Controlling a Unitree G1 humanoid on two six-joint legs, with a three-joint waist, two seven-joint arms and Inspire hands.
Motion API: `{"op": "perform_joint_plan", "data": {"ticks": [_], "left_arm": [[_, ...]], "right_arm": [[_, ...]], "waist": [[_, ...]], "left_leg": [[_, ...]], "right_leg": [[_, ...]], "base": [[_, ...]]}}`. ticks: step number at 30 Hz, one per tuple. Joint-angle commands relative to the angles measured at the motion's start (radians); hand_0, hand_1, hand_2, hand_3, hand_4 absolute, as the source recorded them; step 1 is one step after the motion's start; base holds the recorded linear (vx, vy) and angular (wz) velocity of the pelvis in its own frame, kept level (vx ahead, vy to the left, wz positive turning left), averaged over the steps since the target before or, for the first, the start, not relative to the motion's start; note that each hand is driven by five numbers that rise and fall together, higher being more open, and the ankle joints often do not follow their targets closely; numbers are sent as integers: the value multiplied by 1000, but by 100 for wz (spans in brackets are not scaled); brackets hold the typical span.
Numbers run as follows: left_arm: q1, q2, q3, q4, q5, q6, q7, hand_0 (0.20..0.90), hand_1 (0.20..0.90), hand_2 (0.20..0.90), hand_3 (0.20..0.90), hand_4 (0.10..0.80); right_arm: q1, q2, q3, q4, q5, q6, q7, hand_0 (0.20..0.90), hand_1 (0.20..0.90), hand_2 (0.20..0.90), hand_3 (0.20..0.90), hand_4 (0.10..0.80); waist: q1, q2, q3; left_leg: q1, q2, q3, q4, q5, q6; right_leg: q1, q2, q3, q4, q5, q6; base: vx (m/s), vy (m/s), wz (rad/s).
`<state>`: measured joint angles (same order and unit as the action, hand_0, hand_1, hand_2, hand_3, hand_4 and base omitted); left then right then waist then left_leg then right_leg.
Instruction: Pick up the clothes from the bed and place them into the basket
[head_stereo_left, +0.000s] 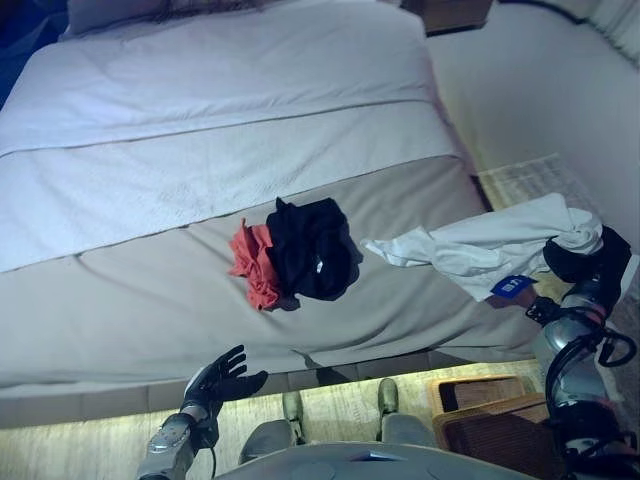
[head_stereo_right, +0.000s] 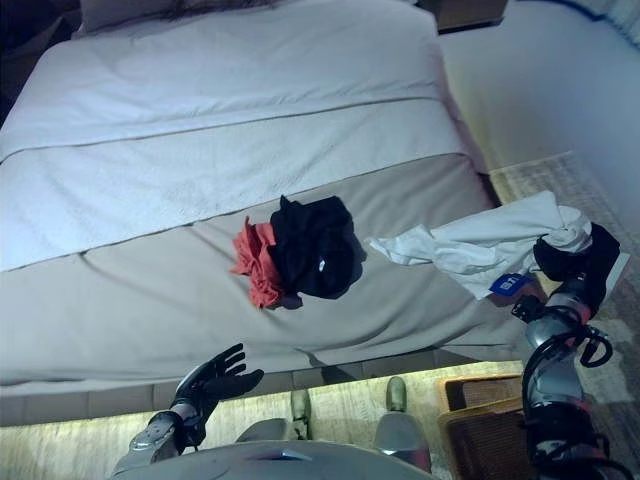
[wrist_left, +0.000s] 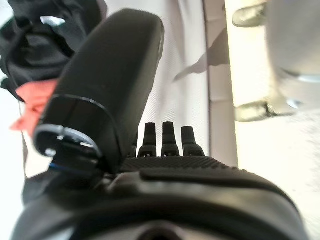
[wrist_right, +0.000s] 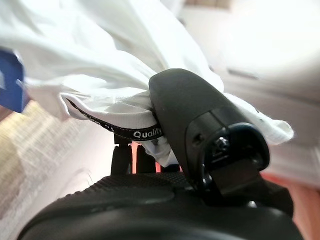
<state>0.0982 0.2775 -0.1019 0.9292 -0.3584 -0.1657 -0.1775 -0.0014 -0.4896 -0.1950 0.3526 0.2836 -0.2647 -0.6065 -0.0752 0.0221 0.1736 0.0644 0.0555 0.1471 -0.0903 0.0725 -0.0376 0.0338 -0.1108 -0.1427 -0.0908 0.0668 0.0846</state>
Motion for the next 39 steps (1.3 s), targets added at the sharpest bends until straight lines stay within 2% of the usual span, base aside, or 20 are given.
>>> {"op": "perform_joint_plan", "data": {"ticks": [1, 4, 6, 8, 17, 19, 20, 21, 22, 23, 24, 25, 26, 27, 28, 29, 30, 32, 34, 39], "left_arm": [[1, 27, -11, 23, 47, -4, 41, 900, 900, 900, 900, 800], [-18, 27, -21, 49, 47, -5, 48, 900, 900, 900, 900, 800], [-26, 0, -41, 172, 63, -118, 64, 900, 900, 900, 900, 800], [-30, -18, -58, 207, 73, -158, 94, 900, 900, 900, 900, 800], [-65, 26, -95, 137, 98, -66, 41, 900, 900, 900, 900, 800], [-60, 37, -106, 119, 143, -58, 34, 900, 900, 900, 900, 800], [-46, 44, -100, 110, 121, -58, 49, 900, 900, 900, 900, 800], [-37, 52, -87, 100, 77, -59, 61, 900, 900, 900, 900, 800], [-33, 56, -78, 91, 51, -63, 66, 900, 900, 900, 900, 800], [-31, 60, -75, 79, 20, -62, 75, 900, 900, 900, 900, 800], [-36, 53, -79, 75, -14, -67, 96, 900, 900, 900, 900, 800], [-40, 47, -75, 78, -31, -65, 110, 900, 900, 900, 900, 800], [-41, 45, -72, 80, -34, -64, 113, 900, 900, 900, 900, 800], [-41, 32, -60, 86, -31, -64, 116, 900, 900, 900, 900, 800], [-37, 20, -52, 101, -9, -73, 102, 900, 900, 900, 900, 800], [-28, 6, -53, 111, 0, -88, 105, 900, 900, 900, 900, 800], [-14, -10, -55, 120, 5, -106, 109, 900, 900, 900, 900, 800], [17, -42, -56, 138, -37, -155, 129, 900, 900, 900, 900, 800], [17, -47, -66, 142, -37, -170, 116, 900, 900, 900, 900, 800], [-35, -14, -99, 165, -28, -153, 80, 900, 900, 900, 900, 800]], "right_arm": [[-1, -50, -133, -100, -34, -87, -100, 300, 300, 300, 200, 100], [21, -32, -176, -74, -28, -97, -143, 300, 300, 300, 200, 100], [30, -4, -191, 12, 20, -122, -164, 300, 300, 300, 200, 100], [33, 28, -189, 72, 36, -133, -174, 300, 300, 300, 200, 100], [56, 20, -198, 229, 61, -46, -210, 300, 300, 300, 200, 100], [47, 12, -184, 256, 76, -46, -195, 300, 300, 300, 200, 100], [26, 6, -163, 271, 87, -38, -173, 300, 300, 300, 200, 100], [2, 3, -140, 280, 87, -28, -151, 300, 300, 300, 200, 100], [-13, 0, -126, 284, 82, -18, -141, 300, 300, 300, 200, 100], [-30, -10, -110, 289, 90, -4, -133, 300, 300, 300, 200, 100], [-36, -8, -94, 288, 96, -8, -144, 300, 300, 300, 200, 100], [-32, 2, -83, 291, 94, -22, -161, 300, 300, 300, 200, 100], [-31, 6, -80, 292, 95, -25, -165, 300, 300, 300, 200, 100], [-26, 13, -68, 300, 101, -38, -175, 300, 300, 300, 200, 100], [-26, 12, -50, 316, 108, -54, -177, 300, 300, 300, 200, 100], [-29, 9, -39, 319, 116, -56, -162, 300, 300, 300, 200, 100], [-37, 11, -21, 320, 120, -57, -150, 300, 300, 300, 200, 100], [-81, 15, 34, 333, 113, -61, -113, 300, 300, 300, 200, 100], [-127, 14, 88, 364, 100, -72, -126, 300, 300, 300, 200, 100], [-162, 23, 122, 383, 120, -58, -95, 300, 300, 300, 200, 100]], "waist": [[-14, -19, -96], [-37, -22, -100], [-49, -37, -103], [-54, -50, -98], [-65, -56, -78], [-57, -59, -71], [-46, -55, -64], [-32, -42, -60], [-21, -33, -58], [-7, -20, -59], [3, -29, -57], [12, -41, -53], [12, -43, -52], [19, -56, -44], [32, -72, -31], [47, -74, -21], [75, -72, -12], [121, -68, -6], [147, -61, -3], [144, -25, -31]], "left_leg": [[-14, -28, 63, 3, -78, 25], [7, -31, 78, 3, -92, 32], [16, -31, 92, 3, -103, 40], [26, -28, 102, 3, -111, 42], [42, -36, 127, 3, -116, 61], [58, -37, 154, 3, -124, 60], [75, -29, 194, 7, -135, 61], [81, -12, 256, 15, -131, 66], [82, -1, 294, 21, -127, 67], [87, 15, 303, 36, -141, 61], [47, 30, 315, 127, -154, 53], [2, 44, 296, 229, -172, 42], [-10, 49, 289, 254, -180, 39], [-61, 77, 264, 367, -171, 19], [-143, 119, 211, 503, -74, -22], [-193, 97, 119, 549, -50, -33], [-238, 36, -3, 541, -39, -25], [-206, -74, -142, 367, -107, 25], [-180, -108, -193, 268, -109, 46], [-59, -94, -154, 68, -71, 45]], "right_leg": [[-36, 13, 39, 89, -34, 8], [-30, 11, 55, 95, -30, 18], [-32, 9, 72, 101, -25, 27], [-33, 6, 83, 103, -14, 37], [-50, -4, 107, 95, 32, 61], [-77, -30, 42, 119, 75, 86], [-104, -41, -41, 191, 87, 101], [-119, -47, -135, 290, 60, 95], [-125, -53, -183, 349, 20, 81], [-113, -53, -210, 396, -48, 72], [-93, -47, -220, 337, -78, 37], [-75, -34, -207, 308, -100, 7], [-72, -31, -203, 303, -102, 2], [-50, -16, -194, 283, -131, -34], [-36, -7, -195, 258, -118, -67], [-19, 2, -163, 243, -114, -73], [-5, 8, -114, 225, -104, -65], [7, 19, 2, 176, -80, -43], [5, 24, 55, 151, -59, -33], [-3, 1, -7, 123, -35, 3]], "base": [[-11, 75, -6], [-20, 76, -29], [-30, -4, -33], [-18, -51, -28], [-25, -24, -17], [-33, -59, -17], [-115, -17, -39], [-138, 2, -74], [-97, 36, -136], [-96, -81, -170], [-78, -151, -147], [-91, -190, -92], [-45, -140, -66], [-89, -132, -51], [-75, -93, -53], [-44, 13, -64], [38, 179, -85], [47, 229, -139], [28, 140, -214], [20, 118, -104]]}}
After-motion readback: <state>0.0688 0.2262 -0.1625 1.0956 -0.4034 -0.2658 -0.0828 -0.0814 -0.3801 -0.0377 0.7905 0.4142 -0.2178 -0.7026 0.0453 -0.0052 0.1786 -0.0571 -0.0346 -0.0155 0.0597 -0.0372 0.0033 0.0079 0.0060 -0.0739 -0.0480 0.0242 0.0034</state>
